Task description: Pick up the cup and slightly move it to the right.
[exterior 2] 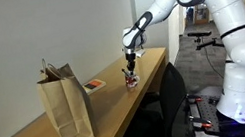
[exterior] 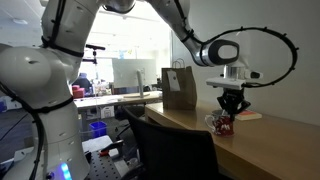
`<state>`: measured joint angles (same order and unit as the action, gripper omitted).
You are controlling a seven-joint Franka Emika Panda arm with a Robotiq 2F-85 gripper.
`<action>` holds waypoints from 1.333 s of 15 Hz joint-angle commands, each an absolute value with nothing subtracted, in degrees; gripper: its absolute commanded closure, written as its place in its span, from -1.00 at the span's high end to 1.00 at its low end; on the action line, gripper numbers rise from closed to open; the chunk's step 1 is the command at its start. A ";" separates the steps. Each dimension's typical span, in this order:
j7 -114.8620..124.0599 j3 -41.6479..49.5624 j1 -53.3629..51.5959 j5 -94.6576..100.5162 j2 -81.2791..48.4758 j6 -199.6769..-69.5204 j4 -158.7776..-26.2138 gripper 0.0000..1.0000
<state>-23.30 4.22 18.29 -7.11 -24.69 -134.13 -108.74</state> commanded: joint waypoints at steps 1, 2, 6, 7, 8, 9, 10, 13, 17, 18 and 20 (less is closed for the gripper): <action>-23.94 3.88 18.17 -7.99 -23.23 -134.20 -109.72 -0.16; -24.04 3.72 18.17 -8.21 -22.87 -134.12 -109.83 -0.02; -22.85 4.16 17.30 -7.36 -19.61 -134.04 -111.14 0.59; -22.31 4.34 16.89 -7.00 -18.27 -134.01 -111.61 0.72; -21.19 4.72 16.22 -6.23 -16.82 -133.77 -112.07 0.89; -20.73 4.74 15.71 -6.10 -15.21 -133.57 -112.62 0.98; -19.70 4.80 14.85 -5.61 -13.47 -133.39 -113.19 1.00; -12.78 5.58 11.38 -0.68 -9.32 -128.22 -113.38 1.00; -6.89 5.05 8.34 4.28 -5.45 -120.54 -112.90 1.00; -6.55 4.92 7.99 4.52 -4.83 -119.50 -112.83 1.00; -5.69 4.96 7.54 5.42 -4.07 -119.07 -112.97 1.00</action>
<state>-7.71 4.22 8.58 3.47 -5.50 -120.42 -112.20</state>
